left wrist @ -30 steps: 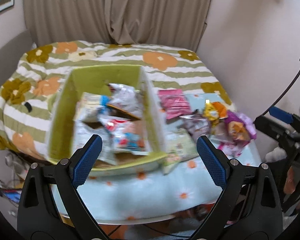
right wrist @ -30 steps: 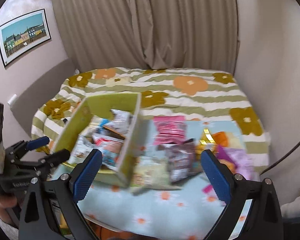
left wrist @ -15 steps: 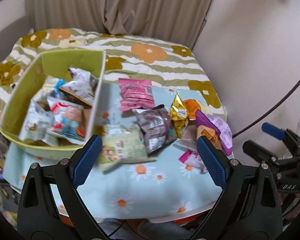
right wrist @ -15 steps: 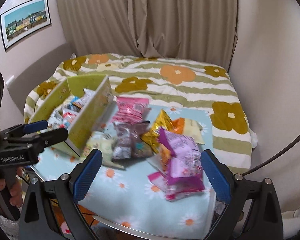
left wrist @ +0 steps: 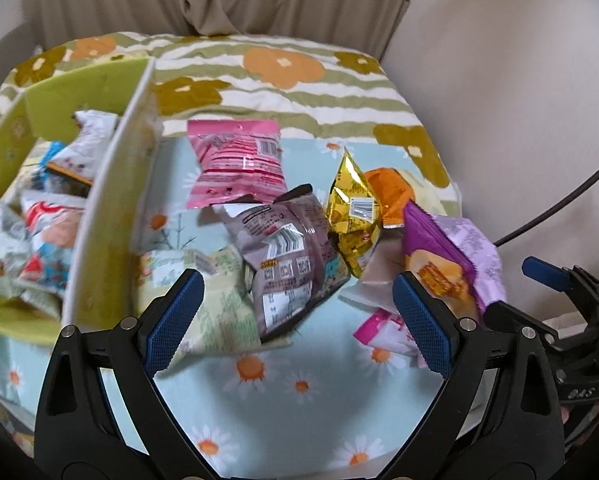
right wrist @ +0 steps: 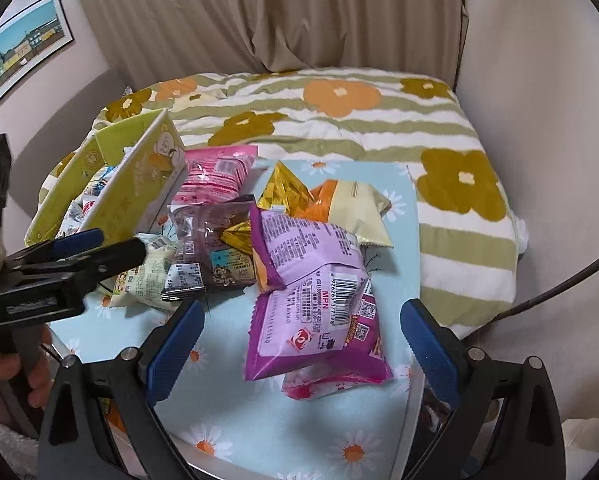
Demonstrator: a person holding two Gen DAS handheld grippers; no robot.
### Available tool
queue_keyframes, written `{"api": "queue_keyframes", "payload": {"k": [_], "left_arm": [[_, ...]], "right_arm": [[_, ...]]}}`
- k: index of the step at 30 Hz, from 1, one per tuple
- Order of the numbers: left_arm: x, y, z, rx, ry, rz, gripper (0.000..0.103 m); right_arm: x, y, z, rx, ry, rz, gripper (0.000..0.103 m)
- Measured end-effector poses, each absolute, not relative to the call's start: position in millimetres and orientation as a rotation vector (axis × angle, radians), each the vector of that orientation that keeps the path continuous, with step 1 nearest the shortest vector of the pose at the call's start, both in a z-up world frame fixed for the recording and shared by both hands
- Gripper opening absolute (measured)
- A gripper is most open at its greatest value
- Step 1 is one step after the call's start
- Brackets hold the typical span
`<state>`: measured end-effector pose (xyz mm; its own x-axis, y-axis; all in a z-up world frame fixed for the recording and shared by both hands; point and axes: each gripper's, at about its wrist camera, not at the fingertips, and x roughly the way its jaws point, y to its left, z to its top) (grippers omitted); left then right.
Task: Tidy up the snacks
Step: 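Grasp the brown-grey bag with the left gripper while the right gripper grasps the purple MPN bag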
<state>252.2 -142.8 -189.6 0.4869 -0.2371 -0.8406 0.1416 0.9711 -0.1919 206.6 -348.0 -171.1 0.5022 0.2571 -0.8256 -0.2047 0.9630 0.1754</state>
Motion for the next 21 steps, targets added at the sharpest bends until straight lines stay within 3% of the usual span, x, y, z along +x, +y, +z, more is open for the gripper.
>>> {"api": "queue_keyframes", "payload": {"k": [17,21], "left_arm": [[332,-136,-256,-0.154,1.186,-0.304,0.095],[337,-142,-266,-0.139,1.215,-0.329,0.089]], "right_arm": [[255,-340,-206,0.04,1.12,0.249,0.098],[258,-339,-217,0.042,1.152,0.25,0.098]]}}
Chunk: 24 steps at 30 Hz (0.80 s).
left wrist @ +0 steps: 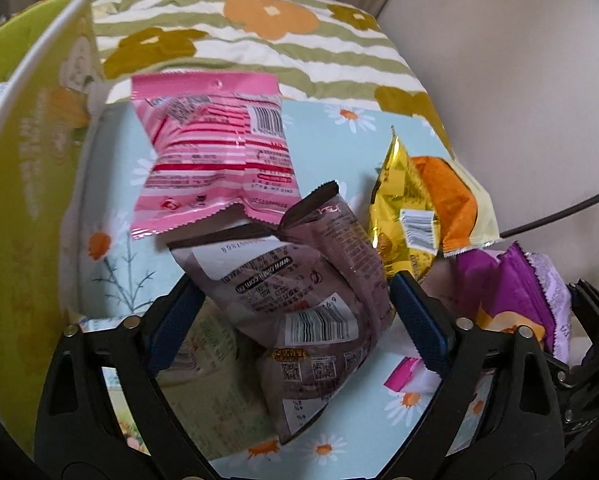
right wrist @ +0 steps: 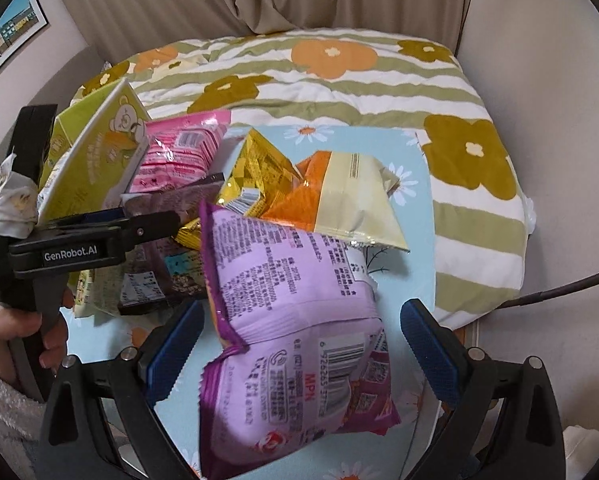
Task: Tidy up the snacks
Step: 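Grasp the brown-grey bag with the left gripper while the right gripper grasps the purple MPN bag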
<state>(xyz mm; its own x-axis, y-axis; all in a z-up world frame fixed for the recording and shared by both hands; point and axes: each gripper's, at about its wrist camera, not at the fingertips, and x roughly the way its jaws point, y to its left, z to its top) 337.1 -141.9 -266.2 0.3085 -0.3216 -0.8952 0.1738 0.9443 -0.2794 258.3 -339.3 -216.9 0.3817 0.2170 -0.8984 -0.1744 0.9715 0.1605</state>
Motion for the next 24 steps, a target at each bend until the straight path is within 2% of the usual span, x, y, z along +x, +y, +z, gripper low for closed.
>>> {"api": "queue_keyframes", "payload": {"k": [4,6,12,19,24], "left_arm": [[339,-144,-270,-0.143,1.222,-0.353,0.081],[339,-146,-270,-0.118,1.225,-0.363,0.072],[334,-150,-267,-0.083,1.22,-0.38,0.063],[325,-145,-251,-0.061,1.182,-0.363,0.063],[316,-137,-238,-0.057,1.156,-0.342,0.063]], "right_arm": [[261,-344,-227,0.094,1.186,0.251,0.098],[261,-346,-230,0.116,1.194,0.253,0.098],[264,-346,-235,0.148,1.203,0.264,0.098],[265,-345,-237,0.157,1.203,0.271,0.097],[265,-346,-237,0.165,1.201,0.269,0.092]]}}
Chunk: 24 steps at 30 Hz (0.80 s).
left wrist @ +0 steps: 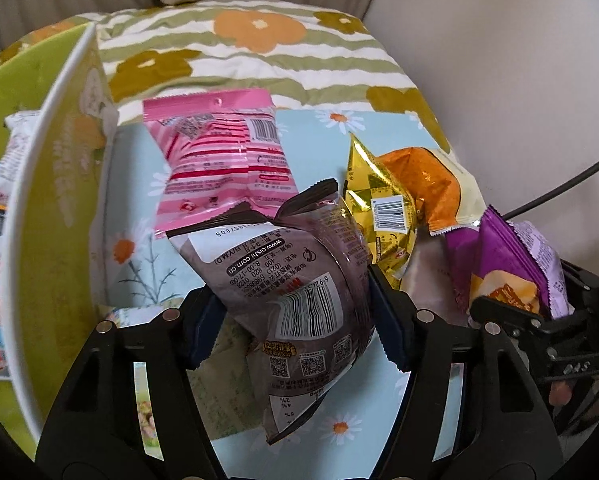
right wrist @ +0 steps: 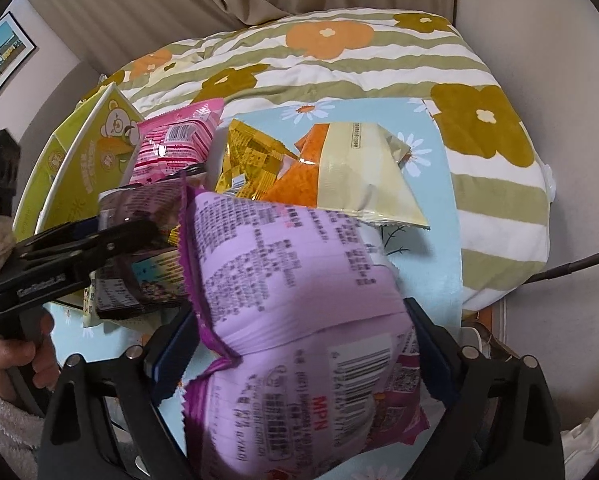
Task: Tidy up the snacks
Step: 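Grasp the brown-grey bag with the left gripper while the right gripper grasps the purple MPN bag, then lift both bags and carry them toward the yellow box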
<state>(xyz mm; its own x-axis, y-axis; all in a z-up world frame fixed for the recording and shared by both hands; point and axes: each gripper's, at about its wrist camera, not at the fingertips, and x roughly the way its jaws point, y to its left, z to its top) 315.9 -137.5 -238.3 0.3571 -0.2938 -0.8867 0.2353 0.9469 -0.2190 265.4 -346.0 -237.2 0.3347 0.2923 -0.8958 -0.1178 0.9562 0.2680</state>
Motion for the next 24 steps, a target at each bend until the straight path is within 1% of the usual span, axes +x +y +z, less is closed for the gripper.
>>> {"api": "queue_keyframes", "payload": {"k": [1,6,7,15,24], "left_arm": [[314,-136,-236,-0.061,1.152,-0.34,0.063],[303,-135,-223,-0.062,1.123,-0.324,0.063],[301,-135,-221,-0.062,1.118,-0.321,0.063],[277,-136,-199,-0.063,1.068,-0.298,0.063],[235,-135,-157,-0.085,0.982,-0.26,0.063]], "right_arm": [[265,-346,-237,0.167,1.2,0.269,0.091],[262,-346,-236,0.15,1.191,0.28,0.078],[261,-346,-234,0.147,1.187,0.286,0.072],[245,-345,-221,0.135,1.153,0.315,0.069],[219,-344,-184,0.116,1.073,0.383,0.069]]}}
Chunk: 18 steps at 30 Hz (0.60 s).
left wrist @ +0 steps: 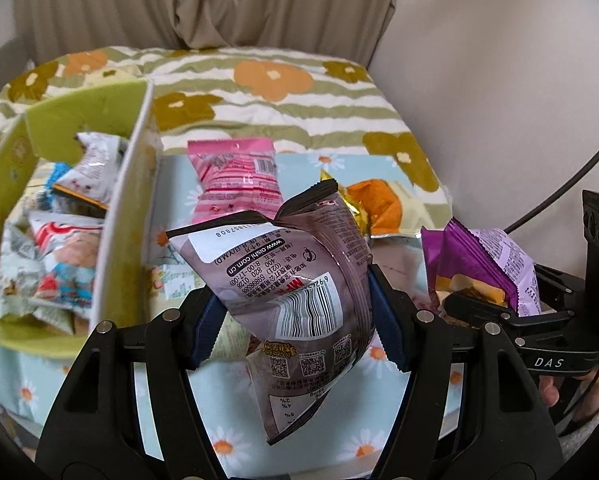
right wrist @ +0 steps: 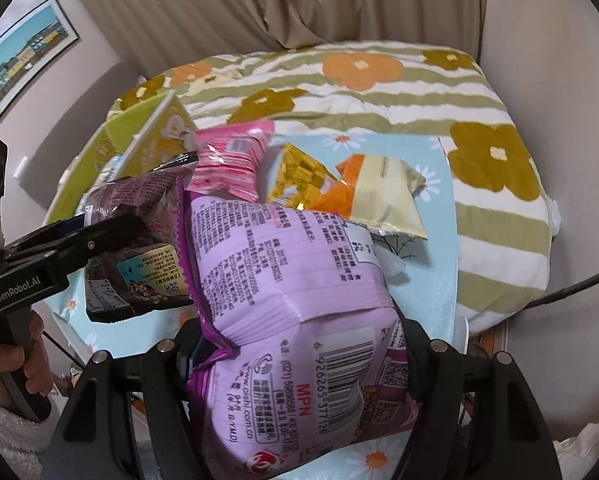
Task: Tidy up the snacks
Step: 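Lift both bags and carry them toward the yellow box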
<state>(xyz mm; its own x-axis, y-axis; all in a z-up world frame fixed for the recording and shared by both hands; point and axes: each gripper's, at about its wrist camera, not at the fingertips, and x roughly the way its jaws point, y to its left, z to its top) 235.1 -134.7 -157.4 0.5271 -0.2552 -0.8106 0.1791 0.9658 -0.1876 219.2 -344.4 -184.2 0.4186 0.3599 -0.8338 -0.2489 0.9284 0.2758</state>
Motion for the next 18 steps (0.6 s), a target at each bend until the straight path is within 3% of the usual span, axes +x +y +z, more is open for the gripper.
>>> {"api": "queue_keyframes", "payload": {"k": [18], "left_arm": [[165,-64,-60,-0.146,0.785,-0.06,0.063]], "right_arm": [[199,-282,-95,0.03,0.866,0.583,0.069]]}}
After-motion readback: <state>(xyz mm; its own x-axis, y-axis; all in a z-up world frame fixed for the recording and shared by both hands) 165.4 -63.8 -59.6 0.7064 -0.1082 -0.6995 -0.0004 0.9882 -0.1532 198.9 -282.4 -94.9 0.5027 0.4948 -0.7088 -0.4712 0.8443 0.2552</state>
